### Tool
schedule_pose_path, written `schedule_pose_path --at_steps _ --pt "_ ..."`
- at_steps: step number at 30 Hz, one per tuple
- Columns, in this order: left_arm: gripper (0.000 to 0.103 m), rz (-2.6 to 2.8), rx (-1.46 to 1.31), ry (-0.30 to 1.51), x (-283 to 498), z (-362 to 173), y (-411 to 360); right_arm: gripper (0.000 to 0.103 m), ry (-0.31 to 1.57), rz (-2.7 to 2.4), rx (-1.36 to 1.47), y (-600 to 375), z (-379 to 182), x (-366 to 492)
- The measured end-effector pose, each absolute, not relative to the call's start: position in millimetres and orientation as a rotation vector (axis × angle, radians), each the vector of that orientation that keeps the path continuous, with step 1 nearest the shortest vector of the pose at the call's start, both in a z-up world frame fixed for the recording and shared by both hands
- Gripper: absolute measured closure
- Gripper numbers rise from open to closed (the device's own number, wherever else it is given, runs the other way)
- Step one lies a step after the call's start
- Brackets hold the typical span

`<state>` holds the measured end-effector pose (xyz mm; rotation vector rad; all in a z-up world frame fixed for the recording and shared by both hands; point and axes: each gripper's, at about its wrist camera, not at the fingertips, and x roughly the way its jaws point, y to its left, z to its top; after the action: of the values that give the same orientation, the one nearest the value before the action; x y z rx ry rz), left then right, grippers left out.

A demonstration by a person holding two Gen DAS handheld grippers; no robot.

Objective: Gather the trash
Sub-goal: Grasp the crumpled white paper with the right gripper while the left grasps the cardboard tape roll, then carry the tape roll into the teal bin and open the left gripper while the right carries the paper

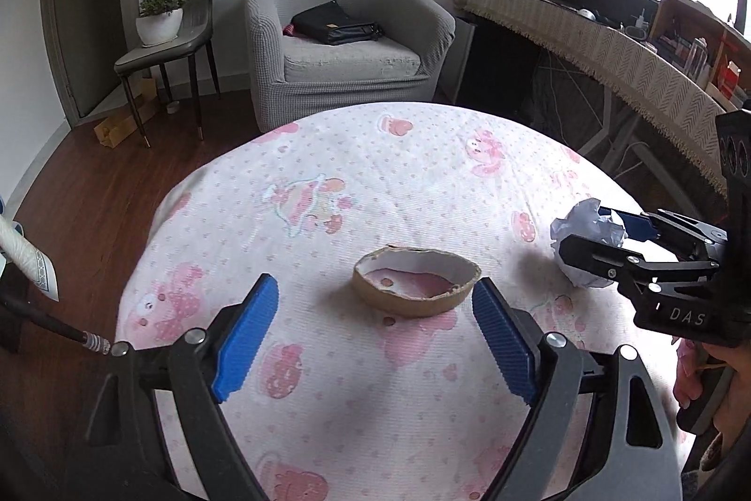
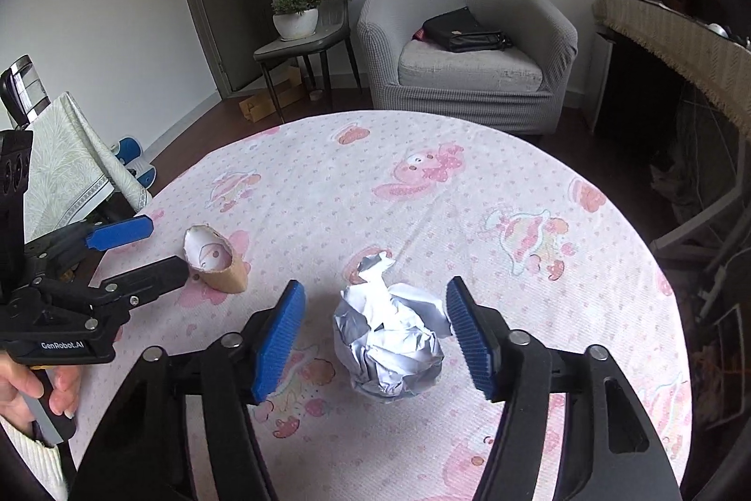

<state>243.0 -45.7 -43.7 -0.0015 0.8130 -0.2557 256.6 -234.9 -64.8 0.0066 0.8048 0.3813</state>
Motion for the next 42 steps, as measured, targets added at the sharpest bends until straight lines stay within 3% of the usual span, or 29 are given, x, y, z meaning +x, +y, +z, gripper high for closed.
schedule_pose_path --at_steps 8,16,24,42 --pt "0.016 -0.261 0.048 0.836 257.9 -51.9 -71.0 0.061 0.825 0.41 0.072 -245.1 -69.0 260.4" --pt "0.018 -0.216 0.072 0.848 269.9 -54.2 -75.1 0.061 0.831 0.443 0.125 -263.5 -68.7 253.9" --pt "0.034 -0.22 0.084 0.875 273.3 -58.2 -80.6 0.061 0.828 0.44 0.141 -269.3 -64.7 251.8" --pt "0.036 -0.215 -0.001 0.816 234.3 -38.7 -55.3 0.061 0.824 0.4 0.133 -233.4 -57.1 241.3"
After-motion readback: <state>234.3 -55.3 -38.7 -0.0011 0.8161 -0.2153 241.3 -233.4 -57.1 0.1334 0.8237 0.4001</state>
